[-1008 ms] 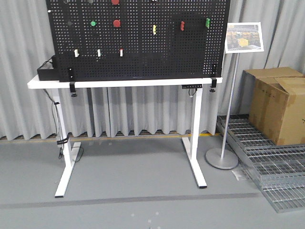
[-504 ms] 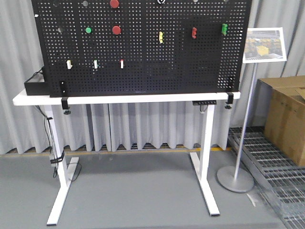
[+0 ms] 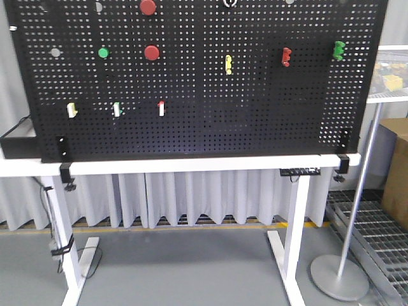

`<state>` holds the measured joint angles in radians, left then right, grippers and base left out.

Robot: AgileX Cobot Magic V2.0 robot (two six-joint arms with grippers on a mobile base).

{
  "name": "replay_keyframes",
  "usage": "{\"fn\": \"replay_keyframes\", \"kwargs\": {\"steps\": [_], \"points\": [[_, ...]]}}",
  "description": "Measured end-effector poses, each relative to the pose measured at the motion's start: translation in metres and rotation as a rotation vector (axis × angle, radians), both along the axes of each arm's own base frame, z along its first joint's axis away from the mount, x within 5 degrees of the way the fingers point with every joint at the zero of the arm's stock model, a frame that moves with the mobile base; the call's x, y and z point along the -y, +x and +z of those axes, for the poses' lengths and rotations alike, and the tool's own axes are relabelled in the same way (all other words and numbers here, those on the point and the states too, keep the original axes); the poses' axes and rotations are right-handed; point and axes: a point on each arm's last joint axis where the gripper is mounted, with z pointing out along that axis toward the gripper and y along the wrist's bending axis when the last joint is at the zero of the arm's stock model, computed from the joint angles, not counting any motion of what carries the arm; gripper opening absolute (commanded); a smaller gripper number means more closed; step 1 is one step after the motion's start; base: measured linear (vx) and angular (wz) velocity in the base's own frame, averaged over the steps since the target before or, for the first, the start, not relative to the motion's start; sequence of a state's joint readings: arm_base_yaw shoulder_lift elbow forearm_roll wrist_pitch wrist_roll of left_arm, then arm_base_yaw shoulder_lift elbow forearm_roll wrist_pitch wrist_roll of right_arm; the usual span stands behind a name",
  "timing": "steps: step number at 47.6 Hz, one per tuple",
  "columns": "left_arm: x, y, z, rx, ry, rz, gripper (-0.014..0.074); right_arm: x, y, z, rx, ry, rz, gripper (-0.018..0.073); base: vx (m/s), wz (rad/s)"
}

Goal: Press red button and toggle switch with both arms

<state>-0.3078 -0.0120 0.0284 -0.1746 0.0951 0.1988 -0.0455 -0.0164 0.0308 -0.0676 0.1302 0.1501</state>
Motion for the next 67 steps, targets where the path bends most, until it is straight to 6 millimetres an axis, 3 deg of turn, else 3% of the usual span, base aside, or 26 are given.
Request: {"fn": "replay_keyframes", "kwargs": {"steps": [67], "points": [[0.0000, 0.0000, 0.0000, 0.000, 0.000, 0.000, 0.0002, 0.0000, 0.0000, 0.0000, 0.000, 0.000, 0.000, -0.0003, 0.36, 0.05]]}}
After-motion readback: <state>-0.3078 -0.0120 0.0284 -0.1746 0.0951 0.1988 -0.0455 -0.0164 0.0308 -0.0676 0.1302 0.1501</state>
